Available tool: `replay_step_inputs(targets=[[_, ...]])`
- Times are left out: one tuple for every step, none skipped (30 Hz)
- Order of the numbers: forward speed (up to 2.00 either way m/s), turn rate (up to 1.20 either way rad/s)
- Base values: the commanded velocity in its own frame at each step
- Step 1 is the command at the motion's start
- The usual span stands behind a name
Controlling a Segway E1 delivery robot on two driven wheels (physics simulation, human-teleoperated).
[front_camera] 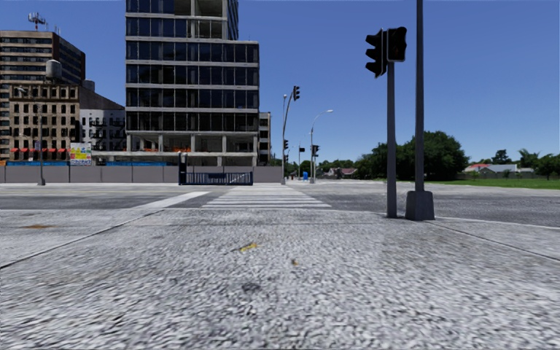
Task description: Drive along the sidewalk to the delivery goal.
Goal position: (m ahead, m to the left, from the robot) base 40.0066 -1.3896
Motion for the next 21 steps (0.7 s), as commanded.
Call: replay_step_inputs(targets=[[2.00,0.00],[2.00,0.00],[2.00,0.00],[2.00,0.00],[2.00,0.00],[2.00,0.00],[2.00,0.00],[2.00,0.00],[2.00,0.00],[2.00,0.00],[2.00,0.00],[2.00,0.00],[2.00,0.00],[2.00,0.00],[2.00,0.00],[2.00,0.00],[2.00,0.00],[2.00,0.00],[2.00,0.00],[2.00,0.00],[2.00,0.02]])
